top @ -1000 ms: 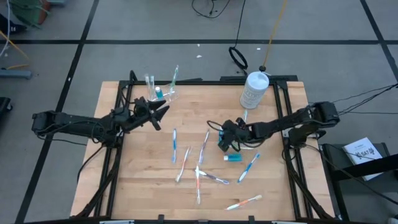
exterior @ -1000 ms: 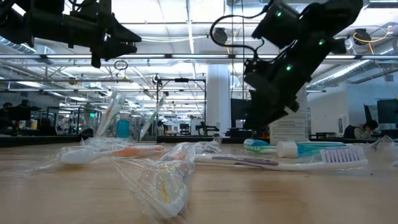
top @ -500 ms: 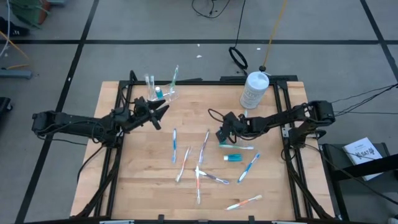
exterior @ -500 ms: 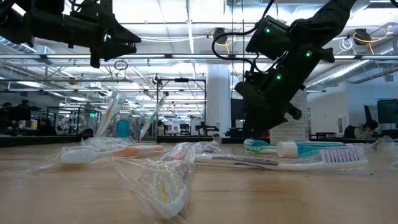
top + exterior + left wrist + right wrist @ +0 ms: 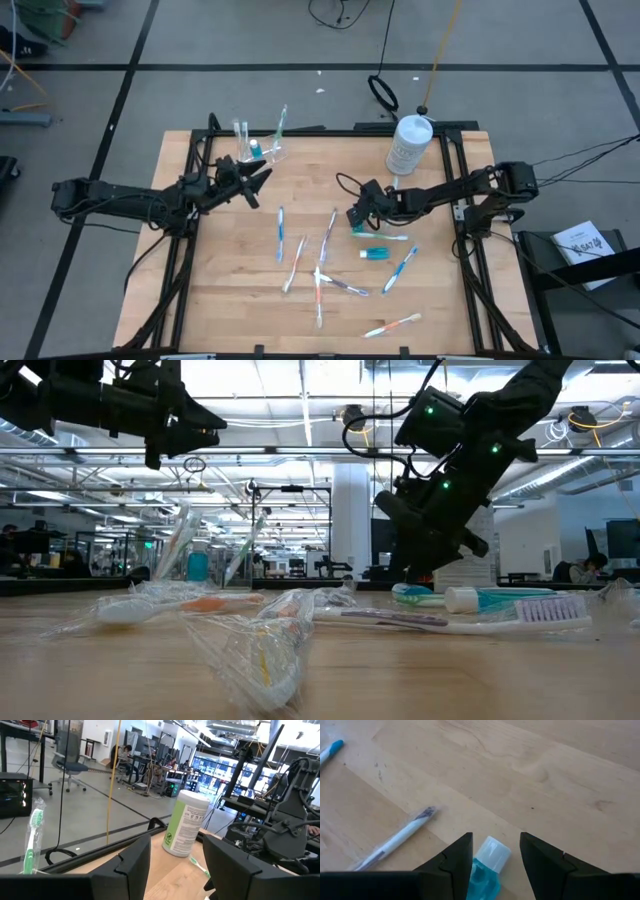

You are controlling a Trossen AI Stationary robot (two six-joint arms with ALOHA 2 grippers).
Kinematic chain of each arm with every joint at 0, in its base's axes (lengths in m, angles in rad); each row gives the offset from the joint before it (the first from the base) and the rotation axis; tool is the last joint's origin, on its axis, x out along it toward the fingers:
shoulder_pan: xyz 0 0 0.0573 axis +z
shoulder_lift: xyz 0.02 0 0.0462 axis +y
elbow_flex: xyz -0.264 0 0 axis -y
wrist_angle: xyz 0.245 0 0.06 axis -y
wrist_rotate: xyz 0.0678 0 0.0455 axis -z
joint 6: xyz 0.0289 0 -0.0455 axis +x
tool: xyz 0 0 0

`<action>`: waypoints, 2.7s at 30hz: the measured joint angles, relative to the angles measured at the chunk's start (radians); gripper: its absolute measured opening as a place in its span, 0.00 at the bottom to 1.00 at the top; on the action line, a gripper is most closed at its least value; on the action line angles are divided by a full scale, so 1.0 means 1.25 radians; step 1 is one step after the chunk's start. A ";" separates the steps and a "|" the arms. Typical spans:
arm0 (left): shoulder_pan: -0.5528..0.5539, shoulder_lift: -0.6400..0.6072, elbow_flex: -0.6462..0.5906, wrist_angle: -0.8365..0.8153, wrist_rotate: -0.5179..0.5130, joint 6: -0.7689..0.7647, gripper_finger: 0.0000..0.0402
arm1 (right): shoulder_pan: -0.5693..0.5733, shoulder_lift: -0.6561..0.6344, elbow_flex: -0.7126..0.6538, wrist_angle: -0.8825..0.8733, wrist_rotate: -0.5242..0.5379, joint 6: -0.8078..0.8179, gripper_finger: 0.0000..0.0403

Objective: Pick & Place toothbrushing station
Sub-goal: Put the mouthwash into the transparent organizer

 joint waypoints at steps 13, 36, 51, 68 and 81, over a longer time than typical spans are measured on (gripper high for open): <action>0.000 0.000 0.000 0.000 0.000 0.001 0.47 | 0.001 0.087 0.001 0.046 0.012 0.020 0.39; 0.000 0.000 0.000 0.001 0.000 0.006 0.47 | 0.017 0.098 -0.002 0.135 -0.010 -0.023 0.24; -0.001 0.048 0.000 0.028 0.144 -0.041 0.47 | -0.044 0.071 0.001 0.745 -0.358 -0.450 0.24; -0.078 0.503 0.238 0.069 0.251 0.099 0.47 | -0.070 -0.058 0.000 0.545 -0.359 -0.599 0.23; -0.182 0.542 0.339 -0.055 0.025 0.440 0.47 | -0.074 -0.164 0.000 0.330 -0.551 -0.469 0.23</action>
